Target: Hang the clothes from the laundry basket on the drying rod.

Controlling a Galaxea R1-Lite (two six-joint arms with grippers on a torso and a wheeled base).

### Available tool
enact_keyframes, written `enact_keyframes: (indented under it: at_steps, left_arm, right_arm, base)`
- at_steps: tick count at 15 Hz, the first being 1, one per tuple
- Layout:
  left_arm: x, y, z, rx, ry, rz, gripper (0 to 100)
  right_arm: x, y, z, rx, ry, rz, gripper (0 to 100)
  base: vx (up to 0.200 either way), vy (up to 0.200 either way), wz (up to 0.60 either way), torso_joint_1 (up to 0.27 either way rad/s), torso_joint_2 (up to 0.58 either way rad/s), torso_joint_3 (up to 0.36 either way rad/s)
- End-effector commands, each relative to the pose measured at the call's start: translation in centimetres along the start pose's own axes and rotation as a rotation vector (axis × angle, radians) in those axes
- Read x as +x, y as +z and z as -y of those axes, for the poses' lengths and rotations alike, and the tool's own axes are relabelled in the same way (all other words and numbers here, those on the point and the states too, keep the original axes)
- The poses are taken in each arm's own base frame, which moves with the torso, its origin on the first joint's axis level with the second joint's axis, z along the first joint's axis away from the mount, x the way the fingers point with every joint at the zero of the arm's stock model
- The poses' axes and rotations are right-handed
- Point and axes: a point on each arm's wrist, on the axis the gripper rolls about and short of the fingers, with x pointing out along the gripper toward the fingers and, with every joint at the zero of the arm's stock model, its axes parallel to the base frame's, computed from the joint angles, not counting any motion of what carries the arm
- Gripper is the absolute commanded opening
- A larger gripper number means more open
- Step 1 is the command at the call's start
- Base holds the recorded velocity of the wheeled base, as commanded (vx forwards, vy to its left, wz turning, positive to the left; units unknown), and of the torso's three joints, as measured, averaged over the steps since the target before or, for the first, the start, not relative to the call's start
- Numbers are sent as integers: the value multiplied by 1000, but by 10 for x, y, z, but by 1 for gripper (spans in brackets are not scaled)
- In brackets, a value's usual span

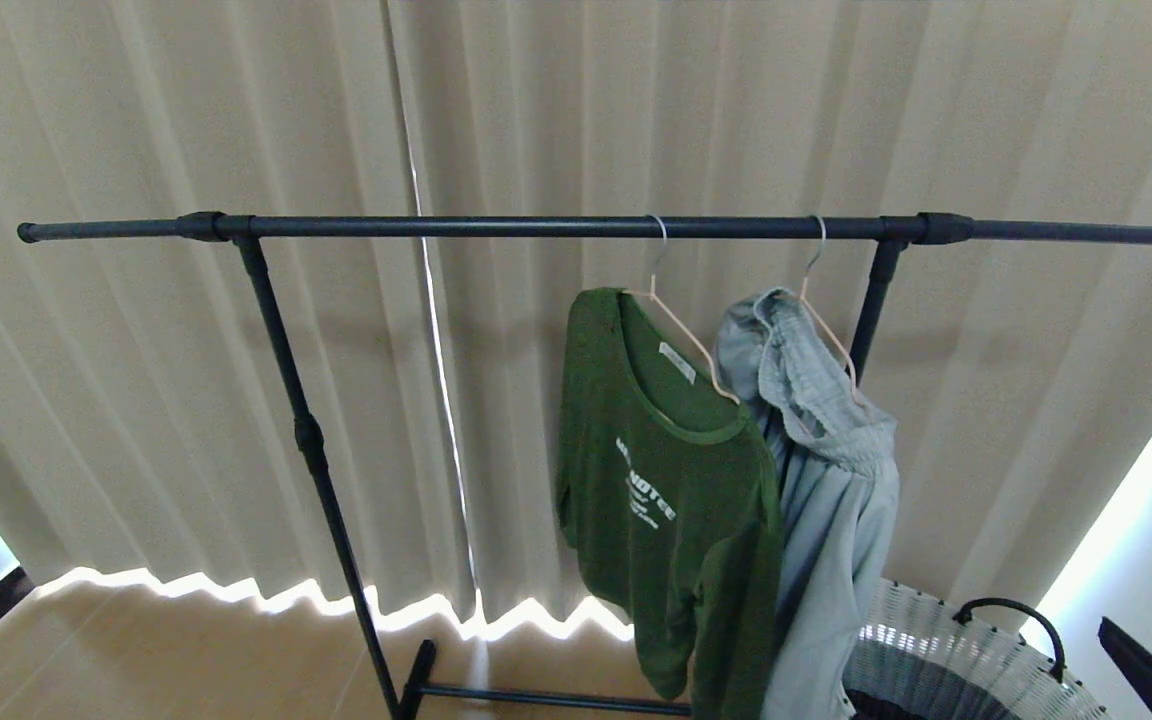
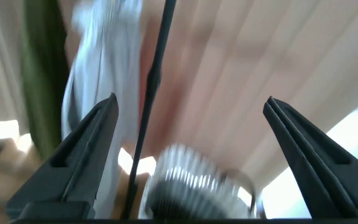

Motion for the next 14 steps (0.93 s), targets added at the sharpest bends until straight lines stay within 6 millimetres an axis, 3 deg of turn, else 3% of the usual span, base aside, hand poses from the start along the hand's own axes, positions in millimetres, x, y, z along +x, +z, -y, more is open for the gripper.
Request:
enact_keyframes:
  at_steps: [1,7,11,14]
  left_arm:
    - [0,0,1,-4,19,0,100]
    - [-1,-1,2,14,-76,13,100]
    - [-6,-3,3,69,-258,88,100]
    - [-6,-3,3,69,-257,86,100]
  right_arm:
    - [-39,-4,-3,-4,-13,77,100]
    - [-80,-51,-13,-5,-48,58,100]
    - [-82,-52,-12,-2,-99,70,100]
    - [-80,-53,-12,2,-100,76,100]
  base:
    - [0,0,0,0,0,0]
    - [0,0,0,0,0,0]
    - [0,0,0,0,0,0]
    - [0,0,0,0,0,0]
